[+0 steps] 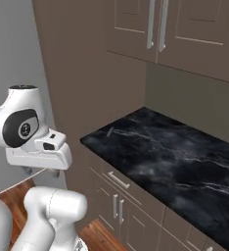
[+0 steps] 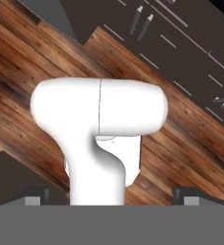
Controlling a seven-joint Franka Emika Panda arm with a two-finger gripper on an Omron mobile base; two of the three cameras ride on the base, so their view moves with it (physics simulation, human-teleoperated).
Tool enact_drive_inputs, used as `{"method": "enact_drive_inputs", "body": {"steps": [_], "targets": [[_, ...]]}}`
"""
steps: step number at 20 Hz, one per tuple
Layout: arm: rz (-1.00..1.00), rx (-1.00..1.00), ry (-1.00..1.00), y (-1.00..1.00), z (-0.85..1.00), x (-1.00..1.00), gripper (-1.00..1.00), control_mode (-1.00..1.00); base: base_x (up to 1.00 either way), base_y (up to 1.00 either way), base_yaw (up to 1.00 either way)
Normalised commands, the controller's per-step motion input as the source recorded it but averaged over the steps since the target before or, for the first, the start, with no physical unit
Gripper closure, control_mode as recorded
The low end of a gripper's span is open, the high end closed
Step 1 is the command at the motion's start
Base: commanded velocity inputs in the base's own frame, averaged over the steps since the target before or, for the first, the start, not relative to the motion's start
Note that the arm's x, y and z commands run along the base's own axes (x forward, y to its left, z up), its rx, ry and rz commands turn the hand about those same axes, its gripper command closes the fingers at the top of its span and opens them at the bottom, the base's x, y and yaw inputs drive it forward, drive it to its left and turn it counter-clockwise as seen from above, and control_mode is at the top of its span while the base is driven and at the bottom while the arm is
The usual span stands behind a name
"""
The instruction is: Retrieve the butter from the fridge and place it on a plate on the dining table. Then retrieve the butter knife by the fridge and place it near the plate.
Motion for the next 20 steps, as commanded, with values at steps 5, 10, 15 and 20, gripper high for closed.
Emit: {"method": "enact_drive_inputs", "body": {"steps": [5,10,15,20], "targets": [[0.0,0.0,0.0,0.0,0.0,0.0,-1.0,1.0,0.6,0.0,-0.19],[0.0,0.0,0.0,0.0,0.0,0.0,-1.0,1.0,0.58,0.0,-0.1],[0.0,0.0,0.0,0.0,0.0,0.0,-1.0,1.0,0.57,0.0,-0.04],[0.0,0.0,0.0,0.0,0.0,0.0,-1.0,1.0,0.36,0.0,-0.01]]}}
